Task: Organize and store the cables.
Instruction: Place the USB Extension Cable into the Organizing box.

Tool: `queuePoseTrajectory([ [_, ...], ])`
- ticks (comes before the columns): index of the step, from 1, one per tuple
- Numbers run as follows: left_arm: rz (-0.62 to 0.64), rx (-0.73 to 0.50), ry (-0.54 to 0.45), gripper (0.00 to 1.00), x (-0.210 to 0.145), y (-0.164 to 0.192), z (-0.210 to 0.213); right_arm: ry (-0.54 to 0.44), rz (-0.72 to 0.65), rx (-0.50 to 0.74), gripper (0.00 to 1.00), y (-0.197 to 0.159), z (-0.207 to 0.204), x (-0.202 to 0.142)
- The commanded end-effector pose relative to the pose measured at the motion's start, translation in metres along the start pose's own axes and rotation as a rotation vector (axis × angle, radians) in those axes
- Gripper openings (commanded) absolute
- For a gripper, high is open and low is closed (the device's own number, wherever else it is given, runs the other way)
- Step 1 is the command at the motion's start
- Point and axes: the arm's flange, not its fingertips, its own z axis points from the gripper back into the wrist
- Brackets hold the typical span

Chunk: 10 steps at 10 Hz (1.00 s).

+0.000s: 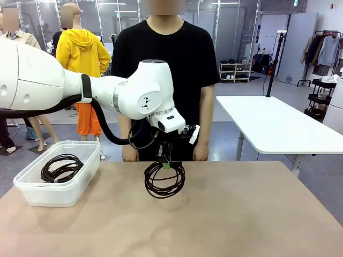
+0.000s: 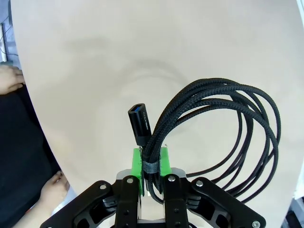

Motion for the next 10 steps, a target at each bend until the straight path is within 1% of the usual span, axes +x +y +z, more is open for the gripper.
queuePoseTrajectory([
  [1,0.013,0.003,-0.002,0.00,0.000,0.000,0.002,-0.019,0.010,0.001,1.00,-0.002,0.000,0.000],
  [2,0.013,0.003,-0.002,0.00,0.000,0.000,0.002,-0.019,0.010,0.001,1.00,-0.002,0.000,0.000],
  [3,0.000,0.000,0.000,0.16,0.000,0.000,0.000,-0.019,0.010,0.001,1.00,-0.002,0.000,0.000],
  [4,-0.076,-0.010,0.012,0.16,-0.032,-0.003,0.017,-0.019,0.010,0.001,1.00,-0.002,0.000,0.000],
  [5,-0.071,0.028,0.047,0.16,-0.063,-0.007,0.029,-0.019,0.010,0.001,1.00,-0.002,0.000,0.000],
  [6,-0.090,0.051,0.036,0.16,-0.093,-0.014,0.042,-0.019,0.010,0.001,1.00,-0.002,0.000,0.000],
  [7,-0.108,0.110,0.070,0.16,-0.126,-0.026,0.059,-0.019,0.010,0.001,1.00,-0.002,0.000,0.000],
  [8,-0.180,0.171,0.099,0.16,-0.153,-0.041,0.073,-0.019,0.010,0.001,1.00,-0.002,0.000,0.000],
  [9,-0.212,0.223,0.116,0.16,-0.178,-0.054,0.083,-0.019,0.010,0.001,1.00,-0.002,0.000,0.000],
  [10,-0.244,0.270,0.108,0.16,-0.205,-0.066,0.094,-0.019,0.010,0.001,1.00,-0.002,0.000,0.000],
])
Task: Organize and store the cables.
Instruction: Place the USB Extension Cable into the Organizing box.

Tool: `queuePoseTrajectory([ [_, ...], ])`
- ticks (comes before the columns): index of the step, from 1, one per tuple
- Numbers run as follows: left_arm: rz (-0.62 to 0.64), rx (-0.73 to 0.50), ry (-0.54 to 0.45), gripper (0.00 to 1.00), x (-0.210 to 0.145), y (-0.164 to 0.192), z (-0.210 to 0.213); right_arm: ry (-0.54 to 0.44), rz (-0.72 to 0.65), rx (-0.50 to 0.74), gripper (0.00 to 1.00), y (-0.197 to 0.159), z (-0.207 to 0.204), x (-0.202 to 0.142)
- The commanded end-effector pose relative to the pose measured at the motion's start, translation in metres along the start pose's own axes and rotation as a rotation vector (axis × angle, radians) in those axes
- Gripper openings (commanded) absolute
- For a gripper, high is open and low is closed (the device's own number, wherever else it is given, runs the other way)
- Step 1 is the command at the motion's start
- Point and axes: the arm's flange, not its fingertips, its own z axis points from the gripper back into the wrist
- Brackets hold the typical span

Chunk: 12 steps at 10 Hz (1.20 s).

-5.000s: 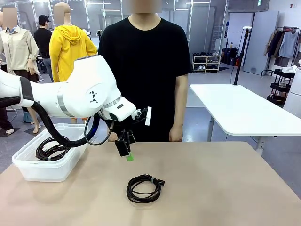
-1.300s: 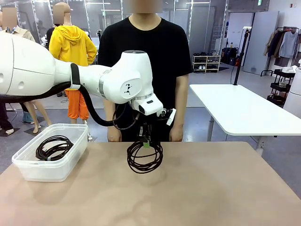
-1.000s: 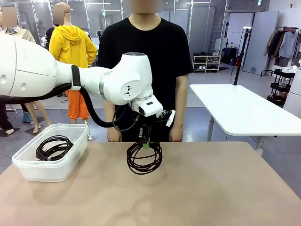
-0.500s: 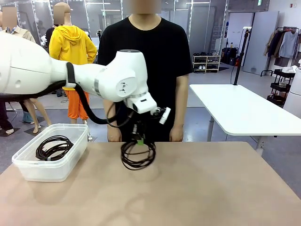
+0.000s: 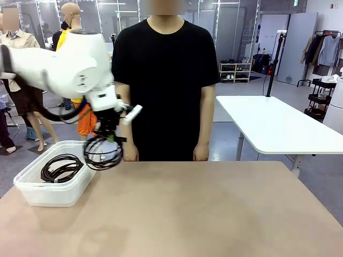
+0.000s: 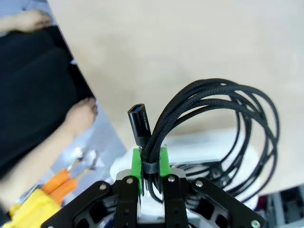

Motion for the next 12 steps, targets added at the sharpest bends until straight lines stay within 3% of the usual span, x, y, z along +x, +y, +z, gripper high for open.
queuePoseTrajectory([
  [1,-0.025,0.096,-0.029,0.16,-0.032,-0.046,0.006,-0.019,0.012,0.000,1.00,-0.002,0.000,0.001],
  [6,0.131,0.112,-0.034,0.16,-0.129,-0.077,-0.002,-0.019,0.012,0.000,1.00,-0.002,0.000,0.001],
  [10,0.178,0.077,-0.017,0.16,-0.172,-0.069,-0.034,-0.019,0.012,0.000,1.00,-0.002,0.000,0.001],
  [12,0.207,0.080,-0.058,0.16,-0.186,-0.060,-0.052,-0.019,0.012,0.000,1.00,-0.002,0.000,0.001],
])
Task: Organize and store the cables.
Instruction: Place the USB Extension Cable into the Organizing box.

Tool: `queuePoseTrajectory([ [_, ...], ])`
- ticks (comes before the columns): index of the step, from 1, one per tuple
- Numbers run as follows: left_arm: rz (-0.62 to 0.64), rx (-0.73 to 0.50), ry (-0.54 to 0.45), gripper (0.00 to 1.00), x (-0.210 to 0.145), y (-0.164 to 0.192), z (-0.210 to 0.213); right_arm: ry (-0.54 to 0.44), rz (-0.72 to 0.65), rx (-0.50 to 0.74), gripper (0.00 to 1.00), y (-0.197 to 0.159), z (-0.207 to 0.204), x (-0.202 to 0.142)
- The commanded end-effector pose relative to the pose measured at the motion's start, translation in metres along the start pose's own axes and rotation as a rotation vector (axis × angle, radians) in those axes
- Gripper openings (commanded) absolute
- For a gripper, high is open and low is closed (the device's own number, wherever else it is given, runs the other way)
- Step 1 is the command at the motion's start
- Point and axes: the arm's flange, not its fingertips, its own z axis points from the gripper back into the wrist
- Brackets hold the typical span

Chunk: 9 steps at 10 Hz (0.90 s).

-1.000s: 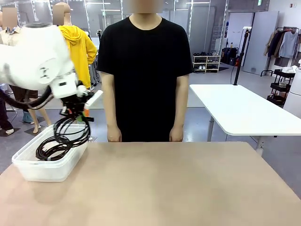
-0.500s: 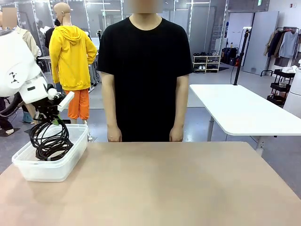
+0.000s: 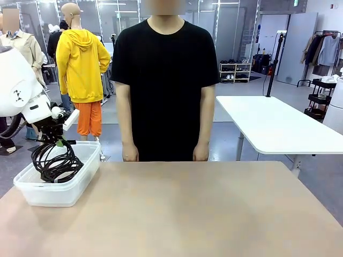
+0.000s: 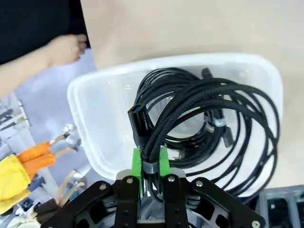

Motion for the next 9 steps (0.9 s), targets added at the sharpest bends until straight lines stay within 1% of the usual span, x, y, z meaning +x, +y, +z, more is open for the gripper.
queuePoseTrajectory([
  [1,-0.007,0.014,-0.036,0.16,-0.014,0.017,-0.011,-0.018,0.012,0.001,1.00,-0.002,0.000,0.001],
  [4,-0.011,-0.055,-0.014,0.16,-0.014,0.022,-0.029,-0.018,0.012,0.001,1.00,-0.002,0.000,0.001],
  [5,-0.006,-0.096,0.018,0.16,-0.015,0.022,-0.038,-0.018,0.012,0.001,1.00,-0.002,0.000,0.001],
  [6,-0.004,-0.120,0.024,0.16,-0.015,0.023,-0.047,-0.018,0.012,0.001,1.00,-0.002,0.000,0.001],
  [7,0.005,-0.148,0.055,0.24,-0.017,0.023,-0.058,-0.018,0.012,0.001,1.00,-0.002,0.000,0.001],
  [8,0.008,-0.166,0.071,0.40,-0.017,0.022,-0.064,-0.018,0.012,0.001,1.00,-0.002,0.000,0.001],
  [9,0.010,-0.161,0.062,0.54,-0.017,0.020,-0.066,-0.018,0.012,0.001,1.00,-0.002,0.000,0.001],
])
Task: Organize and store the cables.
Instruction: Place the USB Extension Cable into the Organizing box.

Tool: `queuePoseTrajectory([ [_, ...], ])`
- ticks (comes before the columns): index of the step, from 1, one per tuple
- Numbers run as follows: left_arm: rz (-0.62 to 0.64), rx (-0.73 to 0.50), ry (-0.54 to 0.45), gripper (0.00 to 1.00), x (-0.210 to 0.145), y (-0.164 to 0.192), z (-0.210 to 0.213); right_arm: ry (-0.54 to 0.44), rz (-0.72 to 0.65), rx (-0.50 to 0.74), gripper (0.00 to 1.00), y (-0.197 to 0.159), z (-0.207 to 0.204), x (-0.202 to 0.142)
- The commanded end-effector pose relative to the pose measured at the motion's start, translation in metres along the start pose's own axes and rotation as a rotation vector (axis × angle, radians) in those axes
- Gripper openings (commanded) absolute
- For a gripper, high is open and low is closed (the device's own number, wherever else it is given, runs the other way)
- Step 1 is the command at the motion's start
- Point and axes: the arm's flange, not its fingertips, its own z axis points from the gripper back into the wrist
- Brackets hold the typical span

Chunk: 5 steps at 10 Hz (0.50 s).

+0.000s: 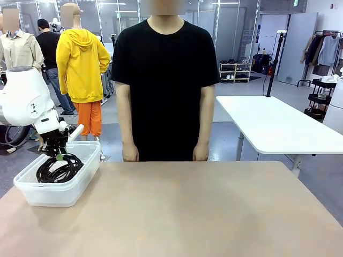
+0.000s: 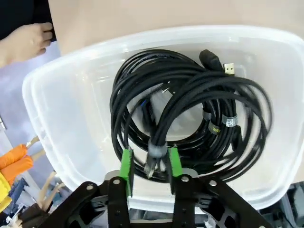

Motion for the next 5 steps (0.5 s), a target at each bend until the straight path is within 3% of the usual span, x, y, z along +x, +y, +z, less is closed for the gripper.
queuePoseTrajectory([
  [1,0.007,-0.018,0.014,0.69,0.002,0.007,0.008,-0.018,0.012,0.000,1.00,-0.002,0.000,0.001],
  [2,0.005,0.000,0.013,0.83,0.003,0.005,0.013,-0.018,0.012,0.000,1.00,-0.002,0.000,0.001],
  [3,0.008,0.021,0.003,0.70,0.004,0.003,0.018,-0.018,0.012,0.000,1.00,-0.002,0.000,0.001],
  [4,0.013,0.024,0.001,1.00,0.003,0.002,0.021,-0.018,0.012,0.000,1.00,-0.002,0.000,0.001],
  [5,0.024,0.026,-0.005,0.99,0.002,0.000,0.024,-0.018,0.012,0.000,1.00,-0.002,0.000,0.001],
])
